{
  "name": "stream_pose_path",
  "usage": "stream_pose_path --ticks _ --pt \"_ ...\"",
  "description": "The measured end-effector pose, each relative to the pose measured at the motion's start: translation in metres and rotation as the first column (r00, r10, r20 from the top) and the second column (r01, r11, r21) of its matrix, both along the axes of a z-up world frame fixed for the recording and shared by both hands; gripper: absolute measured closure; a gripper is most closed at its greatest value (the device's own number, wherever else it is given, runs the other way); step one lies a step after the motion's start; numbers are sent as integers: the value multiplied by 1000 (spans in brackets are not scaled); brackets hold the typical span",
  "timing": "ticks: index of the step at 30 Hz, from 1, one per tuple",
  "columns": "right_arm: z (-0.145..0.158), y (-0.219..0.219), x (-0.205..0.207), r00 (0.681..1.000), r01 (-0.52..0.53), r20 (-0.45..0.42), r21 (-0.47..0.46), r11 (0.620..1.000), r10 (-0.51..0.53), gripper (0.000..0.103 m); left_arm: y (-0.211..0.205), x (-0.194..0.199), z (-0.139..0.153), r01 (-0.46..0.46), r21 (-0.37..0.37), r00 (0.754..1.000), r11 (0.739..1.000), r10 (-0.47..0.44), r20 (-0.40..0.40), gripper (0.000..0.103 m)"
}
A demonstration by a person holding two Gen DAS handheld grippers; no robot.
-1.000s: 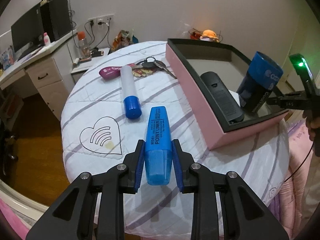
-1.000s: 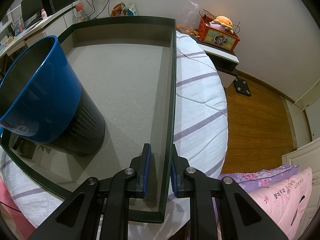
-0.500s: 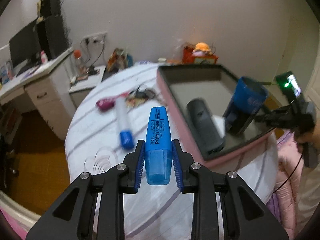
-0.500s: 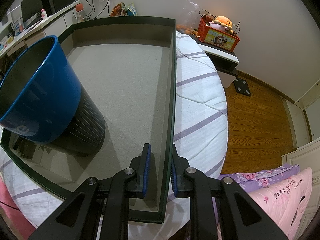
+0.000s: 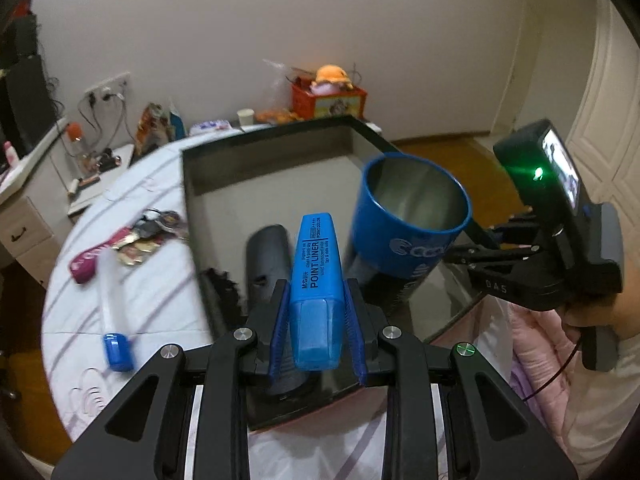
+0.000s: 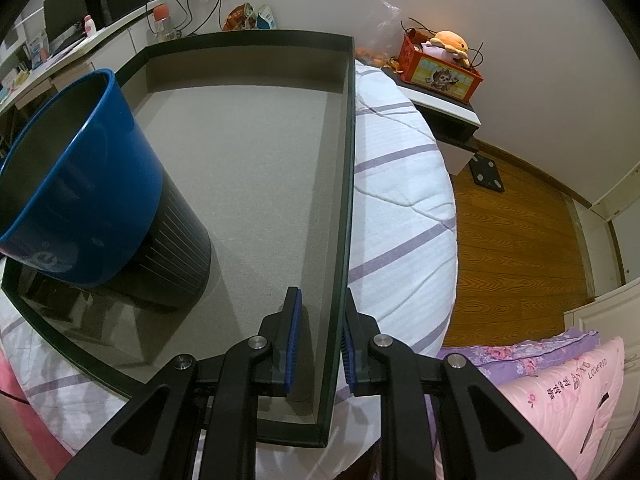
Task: Organize rigid objects
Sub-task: 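Carry the blue highlighter into the pink box and release it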
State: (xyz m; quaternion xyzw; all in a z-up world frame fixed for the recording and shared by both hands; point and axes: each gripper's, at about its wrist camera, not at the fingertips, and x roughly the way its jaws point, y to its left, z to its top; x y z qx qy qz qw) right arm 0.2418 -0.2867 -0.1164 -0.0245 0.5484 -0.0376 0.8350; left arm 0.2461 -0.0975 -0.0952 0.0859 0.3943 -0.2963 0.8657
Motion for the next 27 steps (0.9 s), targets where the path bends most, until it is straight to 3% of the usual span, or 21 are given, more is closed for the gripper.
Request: stream_pose_path --ticks 11,17,21,27 --pt "-1 0 2 1000 -7 0 10 1000 7 83 -36 -3 -9 75 15 997 997 -75 -30 76" --pt "-1 -2 2 1000 -7 0 12 1000 7 83 -32 -1 -10 47 25 998 999 -46 -35 73" --pt "-1 -2 2 1000 -8 0 11 1000 8 82 -19 -5 -4 25 18 1000 1000 -25 -14 35" --pt "-2 -3 2 1000 -7 -2 11 1000 7 82 20 -22 12 -19 -34 999 999 20 30 23"
